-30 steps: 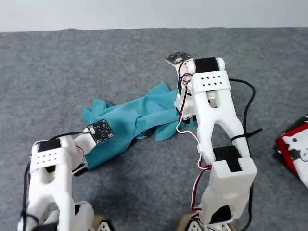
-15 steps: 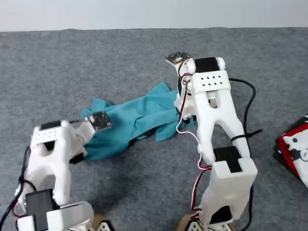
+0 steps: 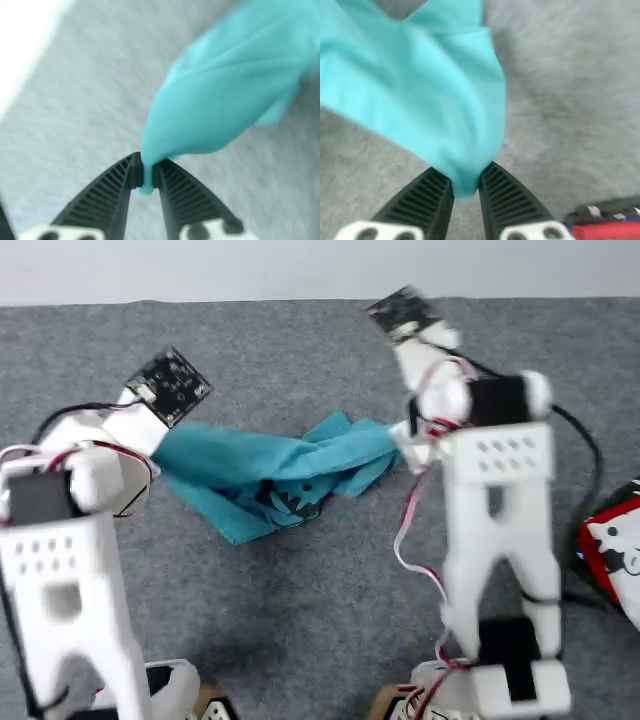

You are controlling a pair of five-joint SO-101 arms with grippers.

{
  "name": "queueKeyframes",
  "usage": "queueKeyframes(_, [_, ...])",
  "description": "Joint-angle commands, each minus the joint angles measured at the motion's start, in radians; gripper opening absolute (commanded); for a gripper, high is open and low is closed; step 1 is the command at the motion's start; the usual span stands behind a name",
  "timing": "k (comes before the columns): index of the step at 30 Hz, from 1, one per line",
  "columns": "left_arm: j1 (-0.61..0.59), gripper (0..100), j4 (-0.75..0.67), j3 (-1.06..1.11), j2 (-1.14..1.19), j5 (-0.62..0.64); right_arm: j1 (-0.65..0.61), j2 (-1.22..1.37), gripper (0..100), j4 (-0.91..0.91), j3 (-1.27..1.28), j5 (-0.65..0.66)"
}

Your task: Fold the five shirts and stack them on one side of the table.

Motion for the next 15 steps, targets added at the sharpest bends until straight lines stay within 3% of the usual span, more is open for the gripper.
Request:
queueKeyframes(1, [0.051,0,-0.075,-0.128,-0.127,0.095,0.071,-0.173,0.9,-0.042,-0.083,0.011])
queueKeyframes(10, [0.101,0,-0.387,-0.182,-0.339,0.121,0.101,-0.397,0.9,-0.045,-0.083,0.104])
queueKeyframes(15, [0.097,0,-0.555,-0.182,-0.451,0.118,0.206,-0.499,0.9,-0.120,-0.083,0.112])
